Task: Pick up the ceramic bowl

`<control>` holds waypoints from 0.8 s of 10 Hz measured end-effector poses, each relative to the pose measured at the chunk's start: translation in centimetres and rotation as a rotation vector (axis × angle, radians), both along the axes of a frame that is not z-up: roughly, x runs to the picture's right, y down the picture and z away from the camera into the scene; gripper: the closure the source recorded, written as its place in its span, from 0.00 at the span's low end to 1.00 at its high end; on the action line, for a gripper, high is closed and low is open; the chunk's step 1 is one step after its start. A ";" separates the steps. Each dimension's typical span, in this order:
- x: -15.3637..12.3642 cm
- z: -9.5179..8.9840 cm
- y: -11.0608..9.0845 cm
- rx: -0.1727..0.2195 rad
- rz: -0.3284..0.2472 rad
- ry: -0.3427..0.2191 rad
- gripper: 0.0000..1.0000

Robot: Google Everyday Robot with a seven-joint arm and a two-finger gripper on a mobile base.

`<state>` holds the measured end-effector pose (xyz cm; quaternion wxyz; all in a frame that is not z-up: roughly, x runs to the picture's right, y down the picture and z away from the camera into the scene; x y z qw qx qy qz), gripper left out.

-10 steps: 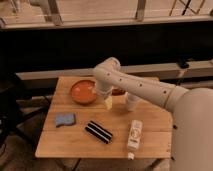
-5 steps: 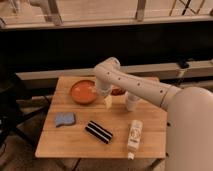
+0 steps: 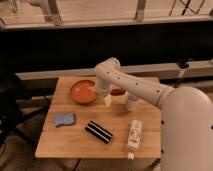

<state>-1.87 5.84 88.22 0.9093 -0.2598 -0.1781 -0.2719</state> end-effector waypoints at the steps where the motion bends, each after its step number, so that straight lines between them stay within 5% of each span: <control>1: -0.2 0.5 0.0 -0.003 0.003 -0.003 0.20; 8: -0.6 3.1 0.4 -0.032 0.006 -0.021 0.20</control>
